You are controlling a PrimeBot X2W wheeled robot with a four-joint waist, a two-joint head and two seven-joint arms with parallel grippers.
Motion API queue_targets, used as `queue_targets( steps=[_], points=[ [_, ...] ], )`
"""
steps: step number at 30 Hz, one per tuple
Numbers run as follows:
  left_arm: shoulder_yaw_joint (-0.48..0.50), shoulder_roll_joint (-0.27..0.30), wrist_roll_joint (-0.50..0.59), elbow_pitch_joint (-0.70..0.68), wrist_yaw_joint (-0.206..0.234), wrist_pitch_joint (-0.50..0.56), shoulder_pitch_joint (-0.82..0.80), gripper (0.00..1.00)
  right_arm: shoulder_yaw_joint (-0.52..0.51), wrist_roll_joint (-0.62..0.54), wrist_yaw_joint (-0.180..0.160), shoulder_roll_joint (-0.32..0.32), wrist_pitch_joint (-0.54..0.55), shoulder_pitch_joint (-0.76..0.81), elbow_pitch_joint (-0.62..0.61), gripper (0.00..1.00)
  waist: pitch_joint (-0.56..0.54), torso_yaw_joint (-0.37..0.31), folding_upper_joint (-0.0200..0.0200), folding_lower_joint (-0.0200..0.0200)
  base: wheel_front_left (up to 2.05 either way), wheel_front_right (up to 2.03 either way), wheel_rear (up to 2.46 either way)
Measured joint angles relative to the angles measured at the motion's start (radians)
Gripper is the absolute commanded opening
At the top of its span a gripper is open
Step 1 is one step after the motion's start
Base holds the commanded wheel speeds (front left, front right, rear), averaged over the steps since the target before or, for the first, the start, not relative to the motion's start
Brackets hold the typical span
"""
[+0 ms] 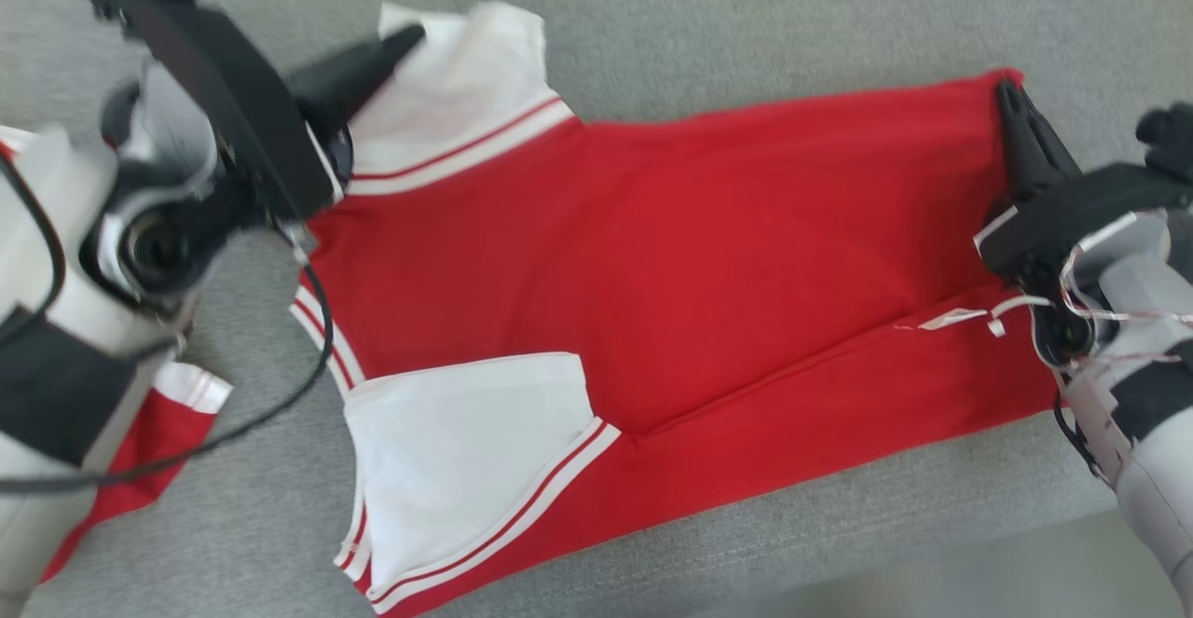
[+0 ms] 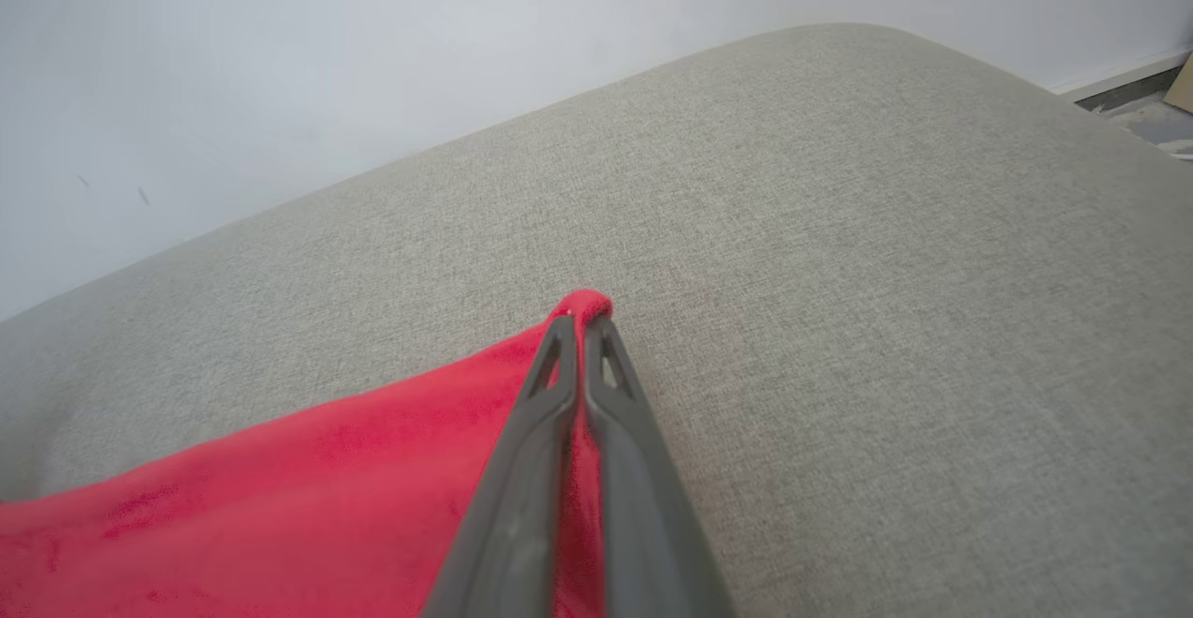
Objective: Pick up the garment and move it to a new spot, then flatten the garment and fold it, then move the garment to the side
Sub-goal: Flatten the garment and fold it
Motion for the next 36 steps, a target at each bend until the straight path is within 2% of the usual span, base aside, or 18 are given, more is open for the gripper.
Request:
queue_targets(
  steps=[9,15,18,22,29,36],
  points=[
    [-0.012,0.050,-0.099,-0.161,0.000,-0.041,0.199,0.00,0.000,0.049,0.000,-0.048,-0.015,0.087,0.003,0.00,-0.090,0.045,-0.0001,-0.0001,0.00,0.00,0.00],
    [-0.025,0.093,-0.118,-0.263,0.000,-0.077,0.320,0.00,0.024,0.068,0.000,-0.065,-0.024,0.111,-0.025,0.00,-0.146,0.077,-0.0001,-0.0001,0.00,0.00,0.00],
    [-0.023,0.107,-0.121,-0.325,0.000,-0.110,0.367,0.00,0.041,0.071,0.000,-0.092,-0.025,0.120,-0.053,0.07,-0.172,0.098,-0.0001,-0.0002,0.00,0.00,0.00],
    [-0.031,0.108,-0.122,-0.372,0.000,-0.135,0.415,0.00,0.057,0.072,0.000,-0.125,-0.030,0.155,-0.068,0.00,-0.192,0.118,-0.0001,-0.0001,0.00,0.00,0.00],
    [-0.041,0.128,-0.117,-0.452,0.000,-0.208,0.530,0.00,0.102,0.073,0.000,-0.160,-0.033,0.222,-0.104,0.00,-0.220,0.134,-0.0002,-0.0001,0.00,0.00,0.00],
    [-0.049,0.122,-0.090,-0.481,0.000,-0.290,0.607,0.00,0.109,0.070,0.000,-0.207,-0.034,0.266,-0.135,0.00,-0.217,0.137,-0.0001,-0.0001,0.00,0.00,0.00]
  ],
)
